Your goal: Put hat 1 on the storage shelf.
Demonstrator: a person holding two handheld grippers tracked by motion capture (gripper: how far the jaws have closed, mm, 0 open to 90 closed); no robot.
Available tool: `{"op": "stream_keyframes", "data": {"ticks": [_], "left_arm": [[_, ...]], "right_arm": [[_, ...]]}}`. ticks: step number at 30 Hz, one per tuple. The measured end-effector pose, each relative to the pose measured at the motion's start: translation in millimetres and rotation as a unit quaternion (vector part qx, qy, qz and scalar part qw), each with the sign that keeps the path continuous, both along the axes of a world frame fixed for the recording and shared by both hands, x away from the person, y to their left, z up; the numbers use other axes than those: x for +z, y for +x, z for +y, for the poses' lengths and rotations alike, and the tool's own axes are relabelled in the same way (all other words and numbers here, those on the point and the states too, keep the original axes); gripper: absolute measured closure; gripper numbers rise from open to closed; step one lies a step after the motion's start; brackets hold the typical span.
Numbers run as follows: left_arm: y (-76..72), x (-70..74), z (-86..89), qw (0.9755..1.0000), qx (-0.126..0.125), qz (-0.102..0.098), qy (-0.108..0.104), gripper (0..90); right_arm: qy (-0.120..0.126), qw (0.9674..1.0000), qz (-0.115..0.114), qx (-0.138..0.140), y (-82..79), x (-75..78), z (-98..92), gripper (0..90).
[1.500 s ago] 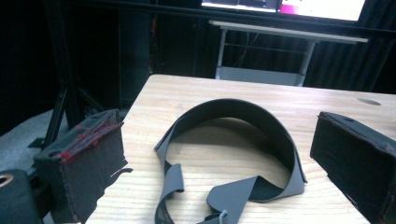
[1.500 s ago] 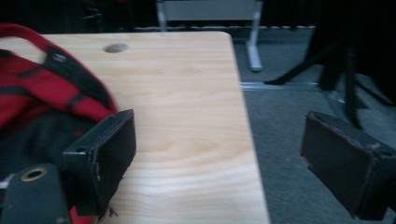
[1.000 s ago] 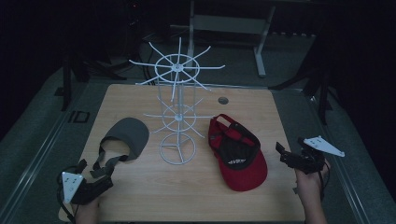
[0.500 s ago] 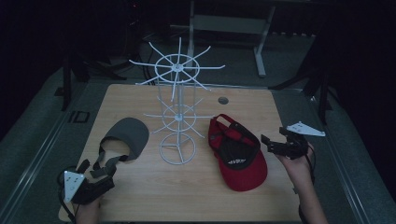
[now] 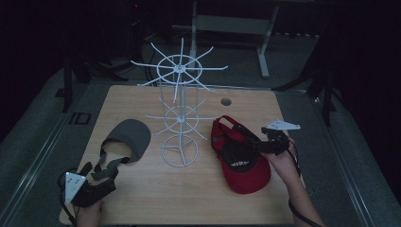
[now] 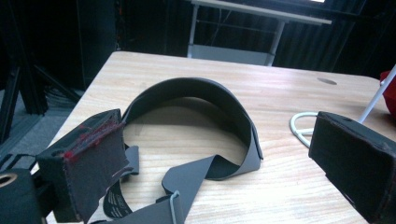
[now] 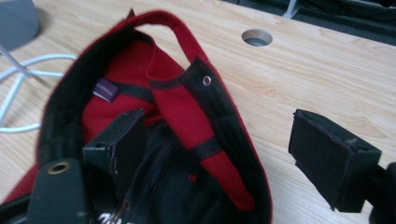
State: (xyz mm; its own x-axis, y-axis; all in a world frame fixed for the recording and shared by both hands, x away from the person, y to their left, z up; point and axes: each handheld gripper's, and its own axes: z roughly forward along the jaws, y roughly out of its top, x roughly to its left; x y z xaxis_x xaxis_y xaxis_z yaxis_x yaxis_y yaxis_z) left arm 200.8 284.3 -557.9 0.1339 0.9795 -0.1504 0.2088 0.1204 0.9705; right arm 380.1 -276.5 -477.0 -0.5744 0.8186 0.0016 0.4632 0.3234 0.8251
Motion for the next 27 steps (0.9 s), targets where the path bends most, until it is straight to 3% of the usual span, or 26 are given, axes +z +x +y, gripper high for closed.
{"op": "stream_keyframes", "data": {"ticks": [10, 15, 19, 27], "left_arm": [[-1.3, 0.5, 0.7, 0.9999, 0.009, 0.001, 0.005, 4.1], [-1.3, 0.8, 1.3, 0.9999, 0.011, -0.002, 0.004, 4.1], [-1.5, 0.8, 1.6, 0.9999, 0.011, -0.001, 0.004, 4.1], [-0.7, 0.3, 1.6, 0.9999, 0.009, 0.002, 0.003, 4.1]], "right_arm": [[-0.066, 0.9977, 0.011, 0.013, 18.7, -25.3, 17.3, 17.6], [-0.107, 0.9939, 0.019, 0.016, 23.2, -38.3, 27.0, 19.1], [-0.129, 0.9911, 0.03, 0.013, 26.9, -46.9, 31.1, 22.6], [-0.166, 0.9856, 0.031, 0.011, 31.1, -56.7, 35.1, 30.4]]}}
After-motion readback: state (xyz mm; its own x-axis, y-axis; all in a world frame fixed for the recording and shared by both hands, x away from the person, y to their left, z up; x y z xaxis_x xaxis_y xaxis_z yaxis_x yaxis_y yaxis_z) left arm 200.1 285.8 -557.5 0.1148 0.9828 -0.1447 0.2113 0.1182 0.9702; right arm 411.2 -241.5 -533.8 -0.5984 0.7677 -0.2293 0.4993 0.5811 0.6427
